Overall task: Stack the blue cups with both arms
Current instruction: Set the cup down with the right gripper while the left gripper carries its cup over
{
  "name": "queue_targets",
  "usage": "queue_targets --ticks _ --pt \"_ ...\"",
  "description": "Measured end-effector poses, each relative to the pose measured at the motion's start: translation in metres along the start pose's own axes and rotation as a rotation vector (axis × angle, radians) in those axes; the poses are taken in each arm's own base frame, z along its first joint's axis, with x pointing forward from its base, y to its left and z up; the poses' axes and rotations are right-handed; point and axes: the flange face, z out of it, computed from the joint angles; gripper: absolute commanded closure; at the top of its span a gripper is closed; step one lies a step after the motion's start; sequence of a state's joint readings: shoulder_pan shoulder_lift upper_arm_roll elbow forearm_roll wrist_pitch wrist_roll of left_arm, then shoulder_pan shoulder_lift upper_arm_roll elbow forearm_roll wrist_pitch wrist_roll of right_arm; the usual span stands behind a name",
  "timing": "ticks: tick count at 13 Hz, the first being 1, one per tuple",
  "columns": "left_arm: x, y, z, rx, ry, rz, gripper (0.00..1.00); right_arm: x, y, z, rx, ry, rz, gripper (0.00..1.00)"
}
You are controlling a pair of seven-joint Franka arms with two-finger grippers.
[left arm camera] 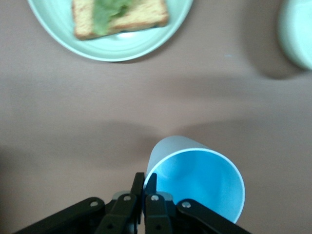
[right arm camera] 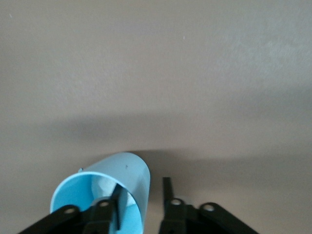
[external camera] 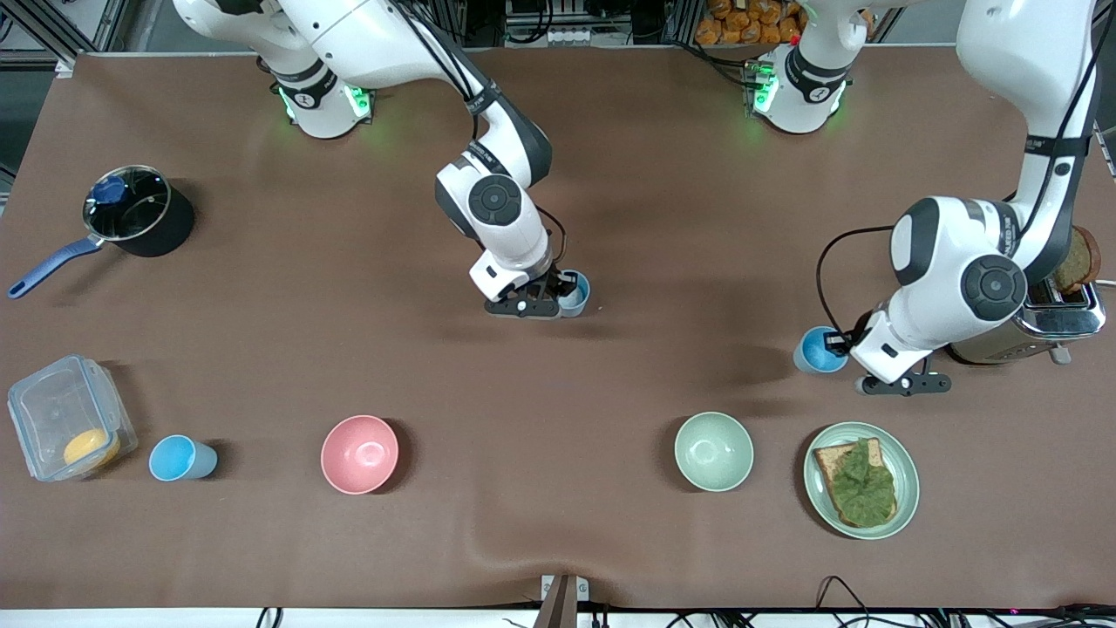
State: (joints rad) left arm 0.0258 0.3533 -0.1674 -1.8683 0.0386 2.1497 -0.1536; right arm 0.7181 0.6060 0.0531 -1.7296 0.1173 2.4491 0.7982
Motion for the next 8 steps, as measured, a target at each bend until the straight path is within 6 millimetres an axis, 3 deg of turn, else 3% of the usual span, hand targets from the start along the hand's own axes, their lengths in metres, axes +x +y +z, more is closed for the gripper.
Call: queue_targets --ticks 1,3,5,8 --pt "-0.003 0.017 -0.019 -0.015 -0.015 0.004 1.00 0.005 0.000 -0.004 0.000 0.003 0.005 0.00" --pt "-0.008 0.045 -0.061 -0.039 -0.044 0.002 1.00 0.018 0.002 -0.020 -0.032 -0.022 0.019 0.00" --pt "-0.015 0.083 -0.093 -0.059 -0.051 0.001 1.00 0.039 0.005 -0.061 -0.078 -0.065 0.040 0.00" --pt "-0.034 0.149 -0.108 -0.084 -0.052 -0.010 1.00 0.085 0.037 -0.134 -0.079 -0.061 0.108 0.00"
